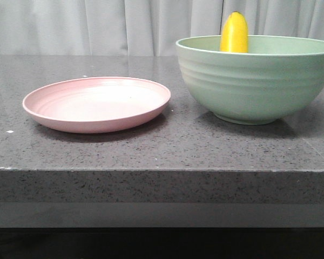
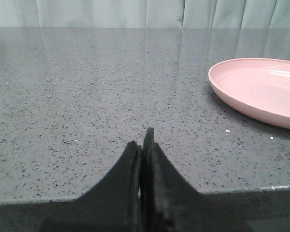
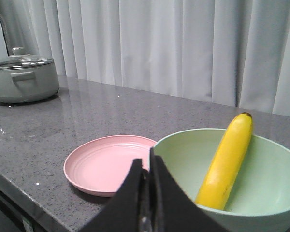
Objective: Transfer banana from pink plate to green bowl
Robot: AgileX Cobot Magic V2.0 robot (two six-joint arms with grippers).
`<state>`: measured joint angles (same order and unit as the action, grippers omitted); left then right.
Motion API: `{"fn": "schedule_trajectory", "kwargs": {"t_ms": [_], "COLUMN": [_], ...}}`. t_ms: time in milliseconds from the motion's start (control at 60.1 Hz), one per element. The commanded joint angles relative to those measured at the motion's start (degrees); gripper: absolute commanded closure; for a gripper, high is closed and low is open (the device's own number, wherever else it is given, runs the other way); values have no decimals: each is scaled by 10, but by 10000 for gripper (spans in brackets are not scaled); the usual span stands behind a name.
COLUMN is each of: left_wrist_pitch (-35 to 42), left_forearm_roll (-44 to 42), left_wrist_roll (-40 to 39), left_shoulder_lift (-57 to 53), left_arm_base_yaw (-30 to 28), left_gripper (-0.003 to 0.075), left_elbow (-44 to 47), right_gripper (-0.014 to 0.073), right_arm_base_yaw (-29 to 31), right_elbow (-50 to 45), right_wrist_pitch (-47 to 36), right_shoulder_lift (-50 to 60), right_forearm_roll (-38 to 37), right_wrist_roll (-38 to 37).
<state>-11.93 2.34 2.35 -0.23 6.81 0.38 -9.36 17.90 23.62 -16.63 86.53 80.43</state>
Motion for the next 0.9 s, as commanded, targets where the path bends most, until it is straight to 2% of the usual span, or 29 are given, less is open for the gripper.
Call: {"fn": "schedule_trajectory", "kwargs": {"t_ms": [0,533,583,649,749,882], "left_wrist_pitch": [52,52,52,52,52,52], "left_forearm_roll": [4,4,4,4,4,4], "left_wrist_roll": [-6,-6,-6,-6,-6,-6], "left_shoulder_lift": [-11,-11,-11,-11,-11,-11], "left_arm_base_yaw": [0,0,0,0,0,0], "left_gripper": [741,741,741,741,741,741], "left_elbow": [3,3,3,3,3,3], "right_gripper": [664,664,664,664,664,664], "right_arm_base_yaw": [-2,-2,-2,-2,-2,-2], "right_elbow": [15,15,15,15,15,15], "right_wrist_pitch": [1,-1,-7,-8,-13,-59], "right_shoulder_lift": [-2,-2,-2,-2,0,2], "right_forearm_roll": [20,19,-3,-72,-201,-372], "right_wrist_roll": [5,5,5,-5,-103,-338]}}
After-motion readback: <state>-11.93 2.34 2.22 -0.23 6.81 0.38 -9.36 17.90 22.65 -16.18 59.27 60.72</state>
